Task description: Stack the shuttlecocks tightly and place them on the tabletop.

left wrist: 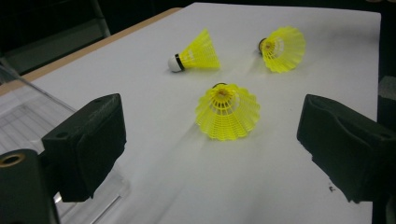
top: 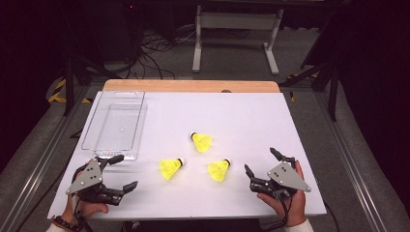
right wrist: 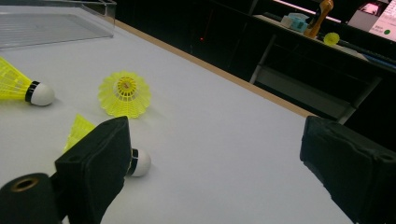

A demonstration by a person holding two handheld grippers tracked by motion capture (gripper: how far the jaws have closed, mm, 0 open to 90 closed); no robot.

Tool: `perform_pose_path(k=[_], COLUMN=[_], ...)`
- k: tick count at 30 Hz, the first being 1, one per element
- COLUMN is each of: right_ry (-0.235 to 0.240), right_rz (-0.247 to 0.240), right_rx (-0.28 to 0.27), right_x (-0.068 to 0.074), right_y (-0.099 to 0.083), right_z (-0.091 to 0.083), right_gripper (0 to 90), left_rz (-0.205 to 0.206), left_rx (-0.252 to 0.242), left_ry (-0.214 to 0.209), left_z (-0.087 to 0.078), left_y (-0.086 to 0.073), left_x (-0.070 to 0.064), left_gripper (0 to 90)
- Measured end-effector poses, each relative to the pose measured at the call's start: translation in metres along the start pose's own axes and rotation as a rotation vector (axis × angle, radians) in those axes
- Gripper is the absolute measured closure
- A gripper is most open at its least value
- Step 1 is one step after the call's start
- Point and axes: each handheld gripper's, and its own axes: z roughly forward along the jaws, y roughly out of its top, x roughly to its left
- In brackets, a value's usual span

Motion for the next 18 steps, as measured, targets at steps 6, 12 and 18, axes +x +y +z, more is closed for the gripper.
perform_pose_path(k=[6,12,18], right_ry=[-0.012,-0.003,-0.014], right_rz=[0.022,0.005,-0.027], right_rx=[-0.002,0.006,0.018], right_x=[-0.005,-0.004,-0.003], right_y=[0.0,0.001,0.004], right_z=[0.001,0.007,0.012], right_gripper=[10.3,11.0,11.5], left_rz=[-0.01,-0.019,-0.024], left_rx=[0.056,0.129,0.192], left_ry=[-0.051,-0.081,-0.085], left_z=[0.007,0.017,0.029], left_y=[-0.003,-0.004,-0.004], left_x=[-0.007,-0.016,-0.018], left_gripper=[13.1,24.3,33.5])
